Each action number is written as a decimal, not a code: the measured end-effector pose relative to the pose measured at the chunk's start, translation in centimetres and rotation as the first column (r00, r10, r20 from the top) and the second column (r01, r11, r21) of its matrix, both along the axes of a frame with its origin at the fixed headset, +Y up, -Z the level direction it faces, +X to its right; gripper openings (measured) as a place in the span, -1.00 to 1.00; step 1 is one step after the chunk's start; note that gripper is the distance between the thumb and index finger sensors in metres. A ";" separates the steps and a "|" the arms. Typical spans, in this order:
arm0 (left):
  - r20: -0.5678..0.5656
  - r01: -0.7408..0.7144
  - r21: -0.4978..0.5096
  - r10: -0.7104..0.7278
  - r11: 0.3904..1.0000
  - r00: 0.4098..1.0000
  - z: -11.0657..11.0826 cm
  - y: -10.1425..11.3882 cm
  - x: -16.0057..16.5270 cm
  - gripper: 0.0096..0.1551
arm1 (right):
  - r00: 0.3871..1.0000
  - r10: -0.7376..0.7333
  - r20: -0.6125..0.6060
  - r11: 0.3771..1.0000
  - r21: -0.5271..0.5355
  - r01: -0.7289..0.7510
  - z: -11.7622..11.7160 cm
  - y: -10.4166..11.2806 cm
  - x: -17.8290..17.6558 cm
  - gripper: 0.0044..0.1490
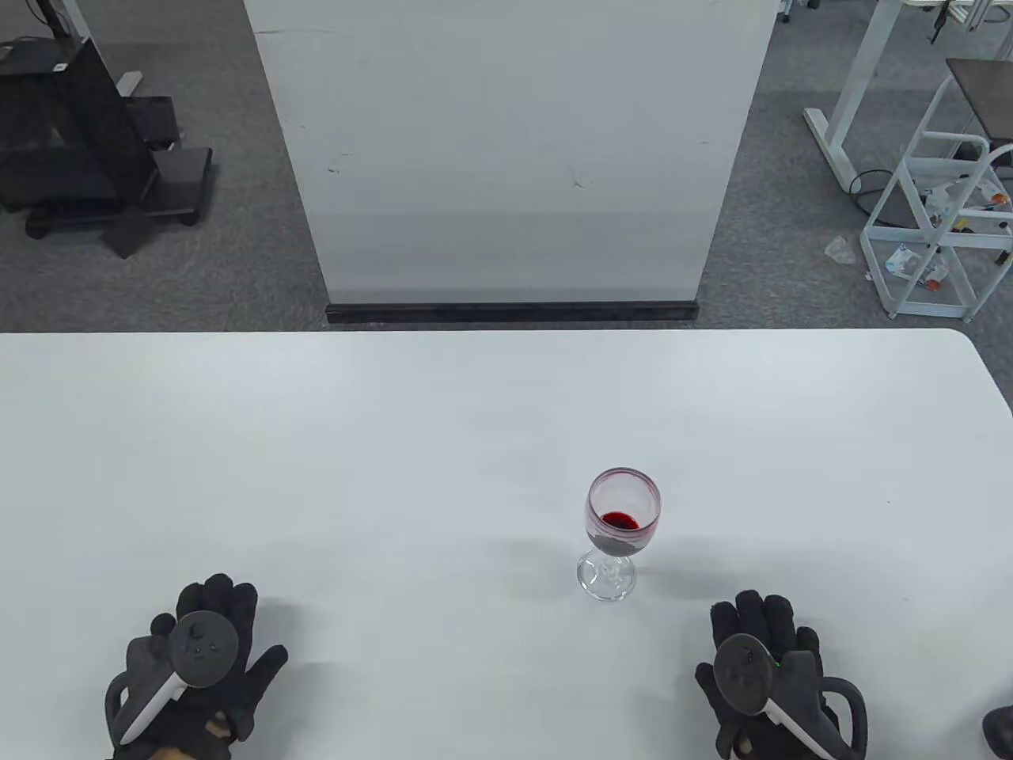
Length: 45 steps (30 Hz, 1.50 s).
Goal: Shake wine glass on table
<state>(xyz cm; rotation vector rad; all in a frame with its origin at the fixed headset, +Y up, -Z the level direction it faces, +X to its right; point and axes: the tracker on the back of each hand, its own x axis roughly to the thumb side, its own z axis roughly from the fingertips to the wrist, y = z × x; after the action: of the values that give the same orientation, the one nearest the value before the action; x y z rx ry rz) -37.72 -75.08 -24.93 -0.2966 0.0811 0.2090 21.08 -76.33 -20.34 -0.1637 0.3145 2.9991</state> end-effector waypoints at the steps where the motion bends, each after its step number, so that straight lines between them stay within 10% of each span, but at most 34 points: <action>1: 0.000 0.000 0.000 0.000 1.000 1.000 0.0 0.0 0.0 -0.03 | 1.000 0.000 0.000 1.000 -0.001 0.000 0.0 0.0 0.0 -0.03; 25: 0.002 -0.011 -0.003 0.011 1.000 1.000 0.1 0.2 0.0 -0.03 | 0.999 -0.048 0.006 0.999 -0.001 0.048 -0.6 0.1 0.1 -0.04; 33: 0.002 -0.017 -0.011 0.017 1.000 1.000 0.0 0.3 0.1 -0.03 | 0.997 -0.080 0.013 0.994 0.077 0.079 -2.8 3.4 -0.8 -0.09; 45: 0.013 -0.029 -0.010 0.029 1.000 0.999 0.0 0.2 0.1 -0.03 | 0.833 -0.545 0.099 0.838 0.111 0.535 -6.6 4.7 -3.4 -0.09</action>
<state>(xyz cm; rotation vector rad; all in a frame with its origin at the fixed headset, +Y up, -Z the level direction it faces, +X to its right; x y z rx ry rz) -37.63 -74.83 -24.90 -0.3089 0.0652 0.2358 17.64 -71.61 -26.97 -0.2145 0.1859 2.4174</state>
